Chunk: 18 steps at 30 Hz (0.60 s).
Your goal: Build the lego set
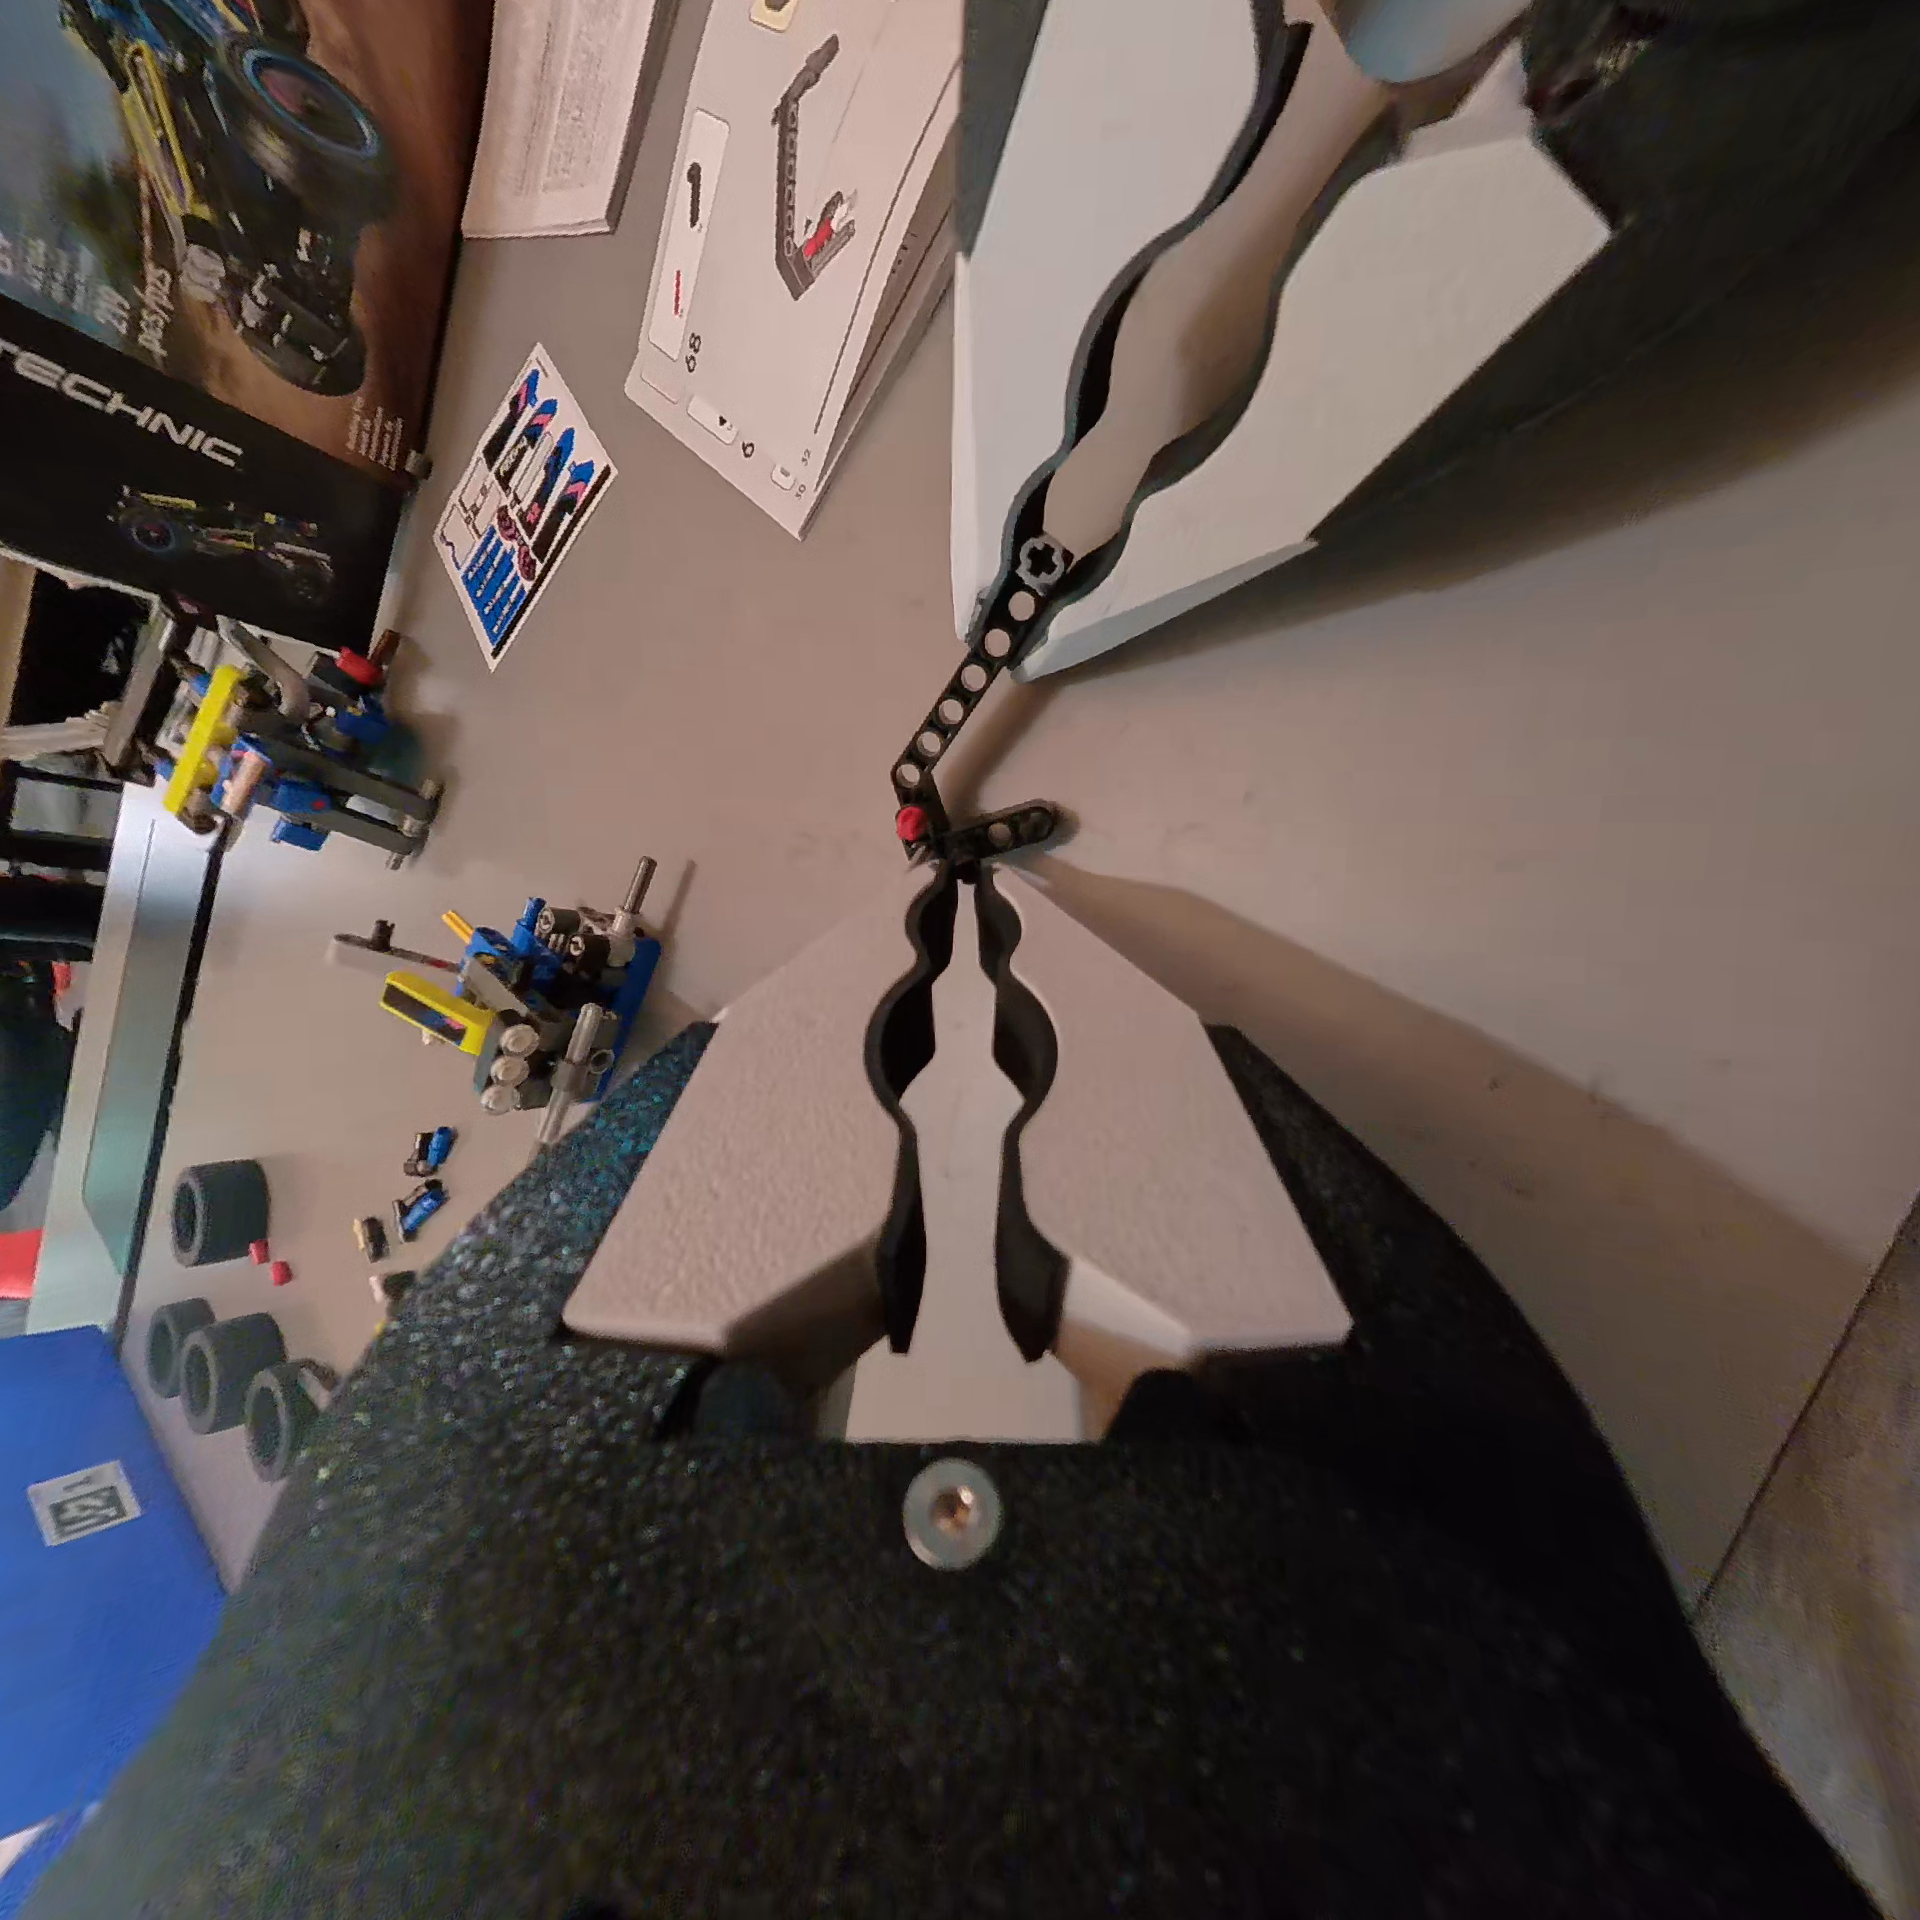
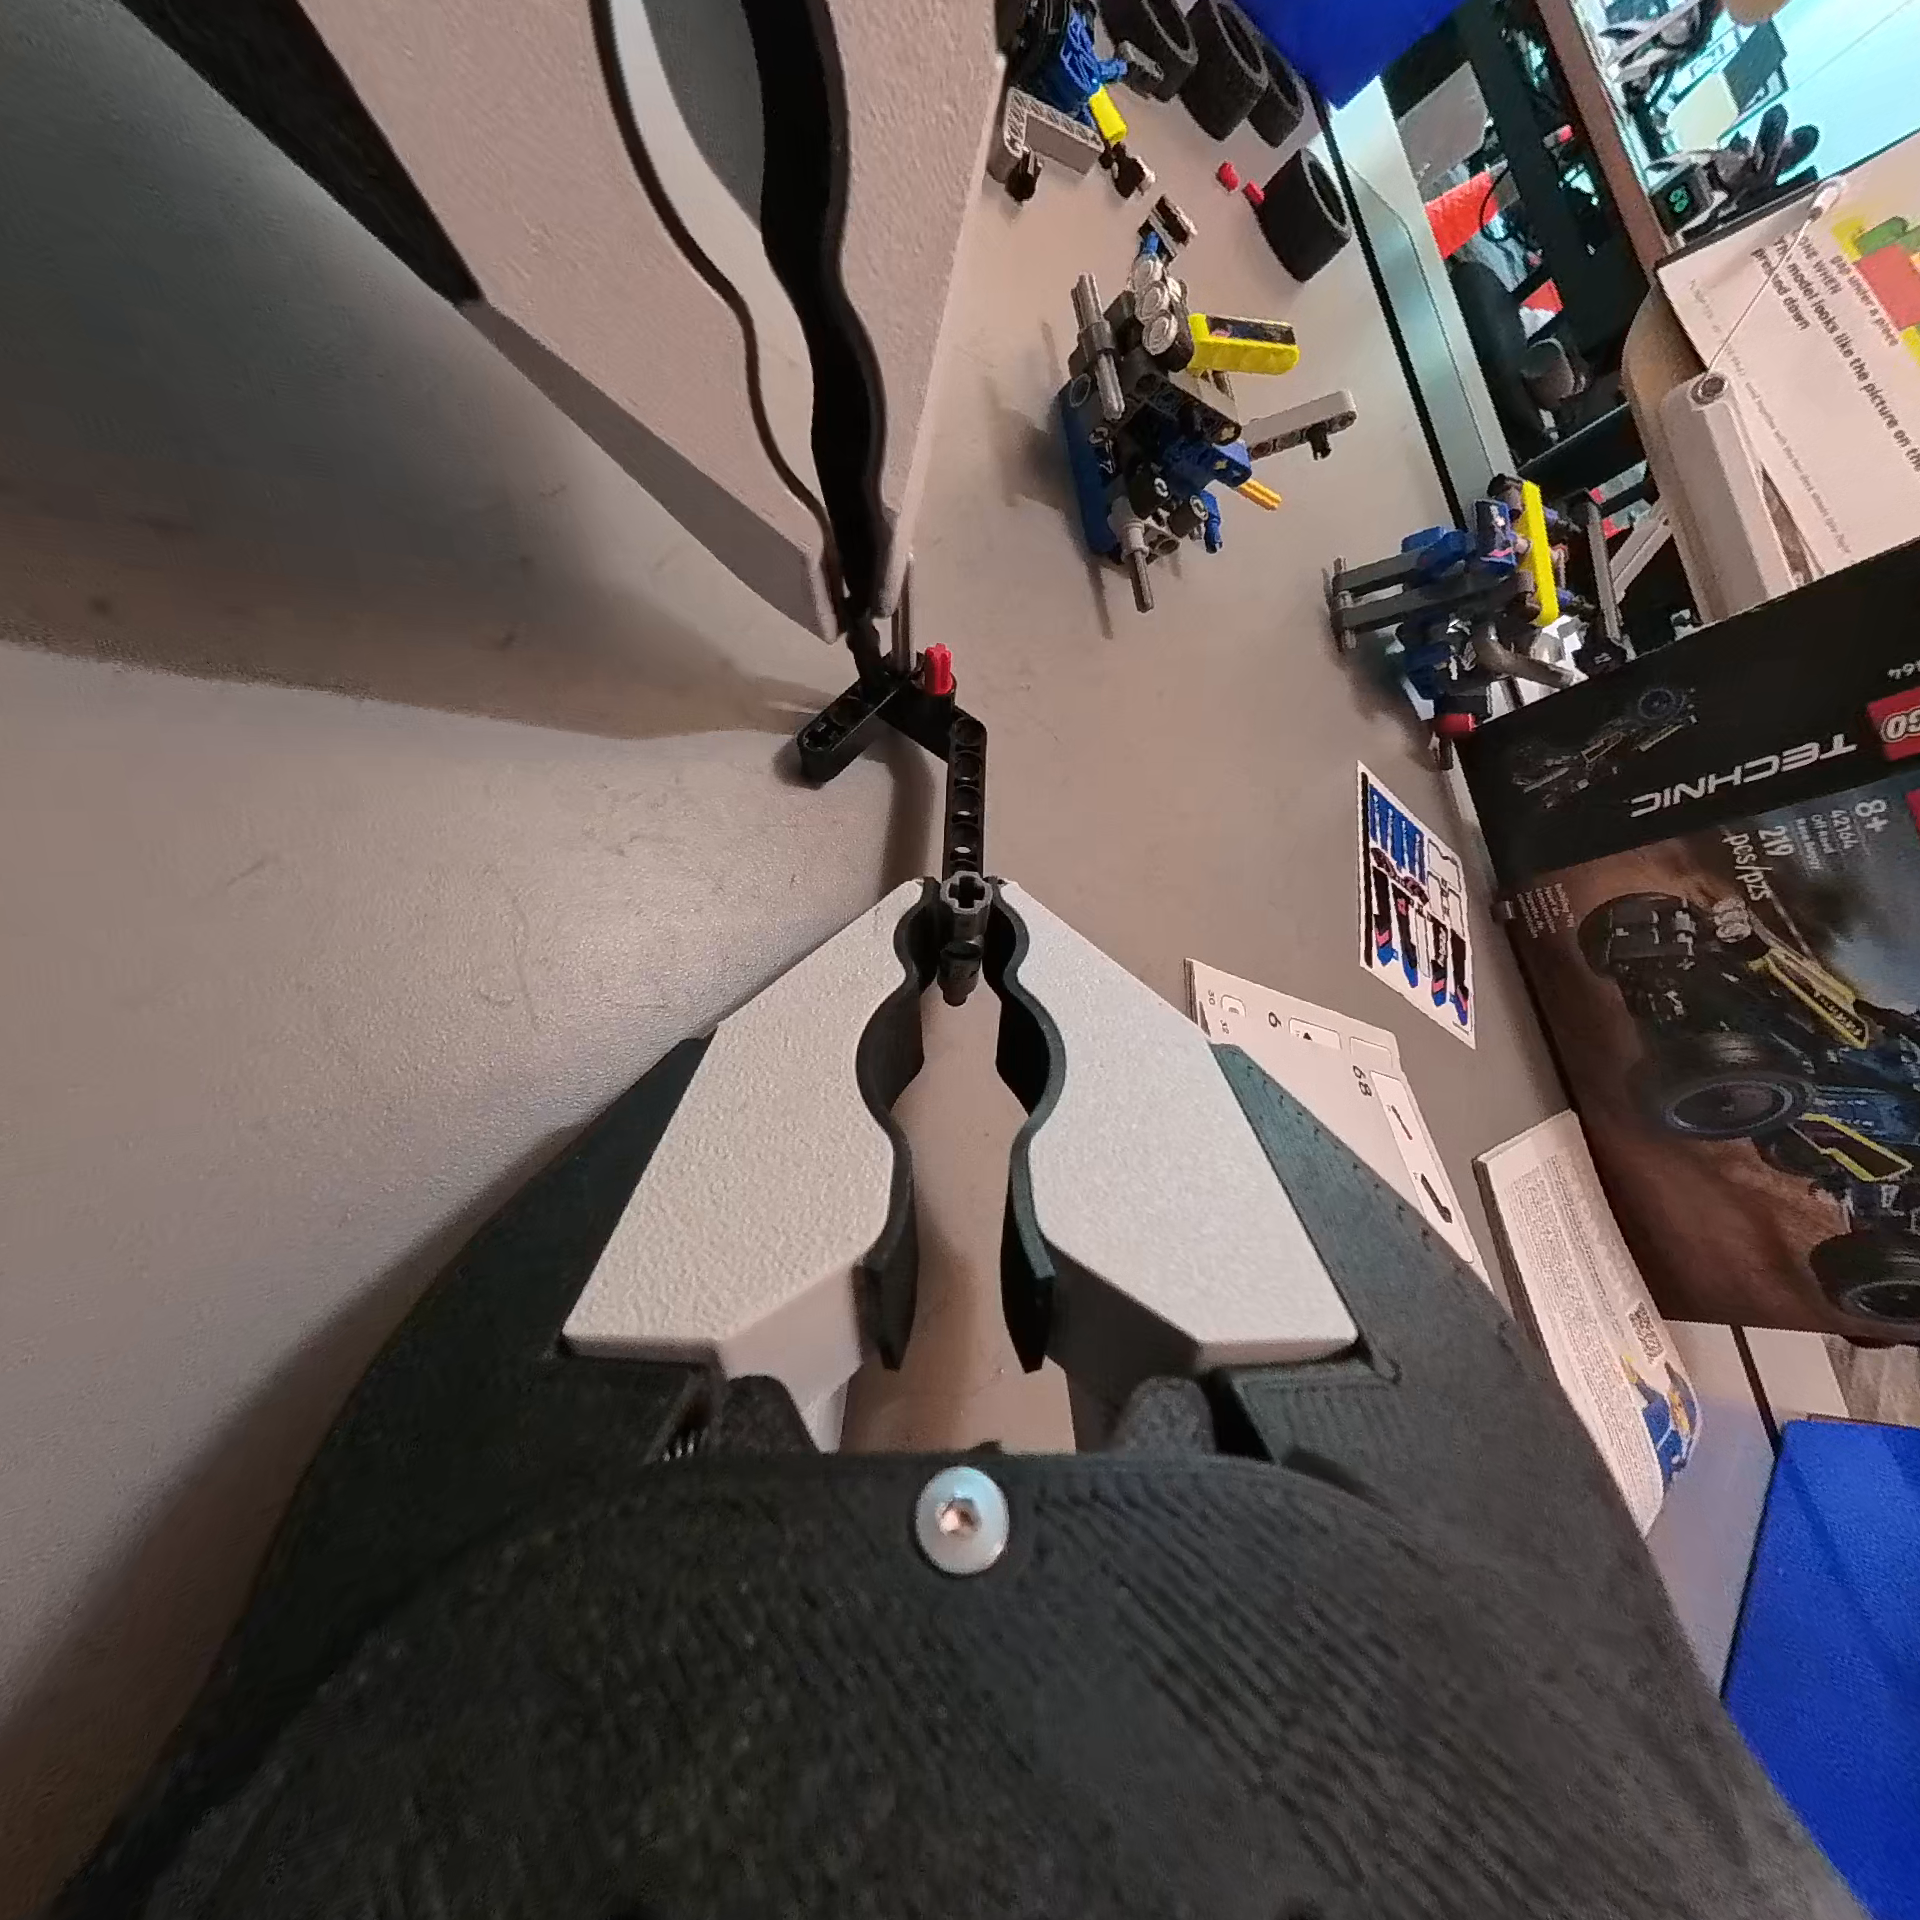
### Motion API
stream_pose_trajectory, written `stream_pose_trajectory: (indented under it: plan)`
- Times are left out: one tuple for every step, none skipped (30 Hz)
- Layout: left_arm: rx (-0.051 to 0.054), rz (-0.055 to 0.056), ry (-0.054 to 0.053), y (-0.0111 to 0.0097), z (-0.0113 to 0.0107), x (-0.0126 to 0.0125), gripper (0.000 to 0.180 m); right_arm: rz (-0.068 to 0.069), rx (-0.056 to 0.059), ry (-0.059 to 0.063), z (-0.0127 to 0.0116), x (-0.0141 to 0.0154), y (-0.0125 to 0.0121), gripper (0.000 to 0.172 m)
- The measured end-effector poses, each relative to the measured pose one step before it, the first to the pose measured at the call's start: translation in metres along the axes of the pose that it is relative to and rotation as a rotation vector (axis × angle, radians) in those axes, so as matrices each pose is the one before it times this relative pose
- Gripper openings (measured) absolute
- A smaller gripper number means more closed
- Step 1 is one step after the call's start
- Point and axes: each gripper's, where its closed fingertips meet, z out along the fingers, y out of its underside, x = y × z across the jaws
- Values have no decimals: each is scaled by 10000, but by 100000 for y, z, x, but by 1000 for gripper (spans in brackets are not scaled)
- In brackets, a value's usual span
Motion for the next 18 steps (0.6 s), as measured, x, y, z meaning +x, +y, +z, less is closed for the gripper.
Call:
stream_pose_trajectory:
  plan:
    - [-21,-375,4,-48,24,-24,1,-6,-6,-2,4,1,1,5]
    - [17,-511,19,-76,40,-1,1,11,-10,7,12,10,6,5]
    - [53,-530,17,-50,51,-43,1,23,-18,8,10,12,21,5]
    - [87,-494,46,-22,36,-35,1,5,-4,-11,-4,-5,3,5]
    - [108,-488,90,-15,2,-24,1,17,5,-24,9,-15,1,5]
    - [130,-479,83,-13,11,-37,1,65,0,-33,12,4,15,5]
    - [151,-413,24,7,30,-56,0,77,2,-22,20,26,4,5]
    - [130,-319,-41,72,56,-60,0,63,-1,11,24,62,16,5]
    - [82,-208,-83,128,48,-65,0,30,-17,19,32,69,28,5]
    - [70,-87,-102,134,27,-51,0,-8,-9,20,22,44,15,5]
    - [85,-72,-88,69,-13,-33,0,-9,14,7,10,16,-19,5]
    - [90,-169,-42,-12,2,1,0,-8,8,5,12,-8,-3,5]
    - [127,-249,-5,-86,16,26,0,-23,-15,-6,2,-15,6,5]
    - [123,-262,0,-91,46,14,0,-18,-24,-9,8,-13,16,5]
    - [78,-230,-7,-9,78,-2,0,33,-19,-1,15,5,14,5]
    - [58,-220,-5,10,72,-13,0,20,1,8,5,5,3,5]
    - [26,-232,8,49,75,-8,0,-12,12,17,-2,11,-13,5]
    - [4,-190,14,68,96,0,0,-17,18,29,-7,8,-17,5]
